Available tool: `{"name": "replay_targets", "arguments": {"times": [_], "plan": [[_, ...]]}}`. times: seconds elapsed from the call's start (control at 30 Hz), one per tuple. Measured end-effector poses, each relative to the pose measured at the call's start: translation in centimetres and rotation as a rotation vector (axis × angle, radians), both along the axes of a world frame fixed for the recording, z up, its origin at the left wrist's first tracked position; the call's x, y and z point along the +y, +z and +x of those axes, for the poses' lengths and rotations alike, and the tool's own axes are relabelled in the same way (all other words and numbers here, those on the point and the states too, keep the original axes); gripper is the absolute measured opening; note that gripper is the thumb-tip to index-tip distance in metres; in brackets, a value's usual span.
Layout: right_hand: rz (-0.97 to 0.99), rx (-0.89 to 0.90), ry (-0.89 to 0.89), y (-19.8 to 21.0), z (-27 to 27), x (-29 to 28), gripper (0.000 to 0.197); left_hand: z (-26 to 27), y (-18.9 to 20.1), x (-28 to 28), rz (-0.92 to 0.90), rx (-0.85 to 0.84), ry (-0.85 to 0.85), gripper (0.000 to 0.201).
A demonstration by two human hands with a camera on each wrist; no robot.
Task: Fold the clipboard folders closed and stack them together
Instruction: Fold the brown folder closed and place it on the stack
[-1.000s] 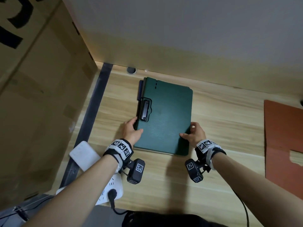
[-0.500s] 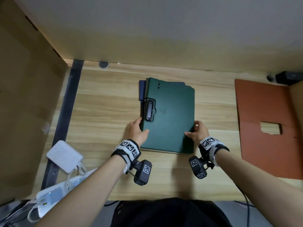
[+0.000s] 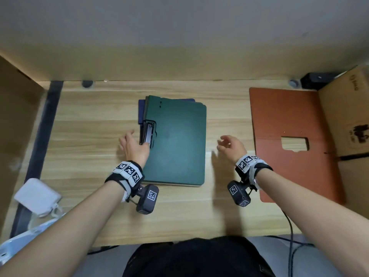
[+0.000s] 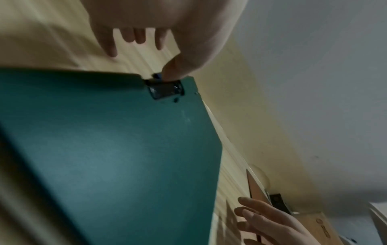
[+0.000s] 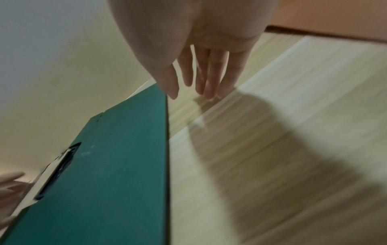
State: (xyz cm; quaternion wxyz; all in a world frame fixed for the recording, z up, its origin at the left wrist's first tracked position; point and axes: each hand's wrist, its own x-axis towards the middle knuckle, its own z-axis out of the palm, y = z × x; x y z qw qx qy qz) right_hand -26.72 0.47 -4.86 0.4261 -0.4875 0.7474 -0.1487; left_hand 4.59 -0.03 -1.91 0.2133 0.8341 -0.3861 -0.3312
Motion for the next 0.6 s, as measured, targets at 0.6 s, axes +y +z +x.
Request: {"name": "replay_targets", "arguments": {"times": [0.6], "plan": [[-0.041, 0.532, 0.041, -2.3, -14.7, 4.0, 0.09, -20.8, 0.3, 4.3, 0.055, 0.307, -0.175, 0.055]]}}
